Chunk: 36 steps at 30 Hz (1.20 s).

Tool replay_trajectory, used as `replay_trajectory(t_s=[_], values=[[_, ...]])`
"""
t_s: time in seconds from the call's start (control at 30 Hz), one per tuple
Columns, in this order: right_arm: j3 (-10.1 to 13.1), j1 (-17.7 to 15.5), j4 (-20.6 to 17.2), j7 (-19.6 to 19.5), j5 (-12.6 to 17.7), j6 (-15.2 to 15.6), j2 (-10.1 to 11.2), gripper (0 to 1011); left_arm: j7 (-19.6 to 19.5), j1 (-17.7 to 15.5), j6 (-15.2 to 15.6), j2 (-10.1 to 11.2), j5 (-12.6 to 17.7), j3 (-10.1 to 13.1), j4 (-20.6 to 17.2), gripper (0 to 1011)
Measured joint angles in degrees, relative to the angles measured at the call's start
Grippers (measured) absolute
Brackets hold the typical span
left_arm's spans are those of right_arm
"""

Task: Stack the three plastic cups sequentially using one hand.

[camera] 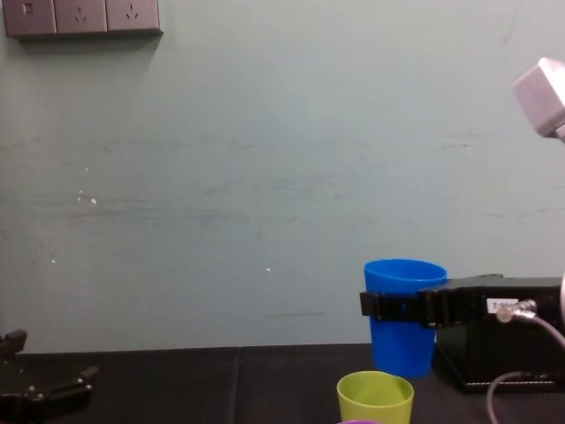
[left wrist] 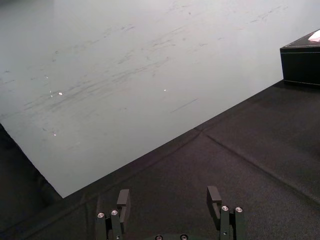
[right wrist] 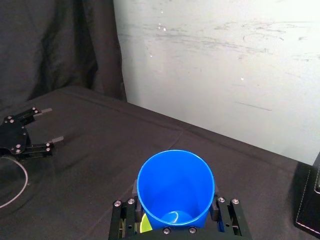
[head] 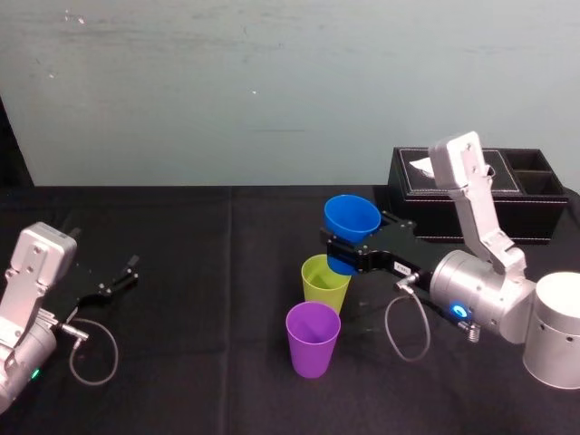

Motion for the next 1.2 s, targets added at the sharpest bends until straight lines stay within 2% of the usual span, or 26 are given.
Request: replay_trajectory(t_s=[0.4, 1.2], values=[[-1.87, 2.17, 3.41, 0.09, -0.72, -0.60, -1.14, 735, 0.00, 0.00, 0.00, 0.00, 0.00, 0.00, 0.00, 1000], [-3.46, 3.69, 6.62, 1.23, -1.61, -2.17, -2.37, 735, 0.00, 0.00, 0.00, 0.00, 0.00, 0.00, 0.00, 1000]])
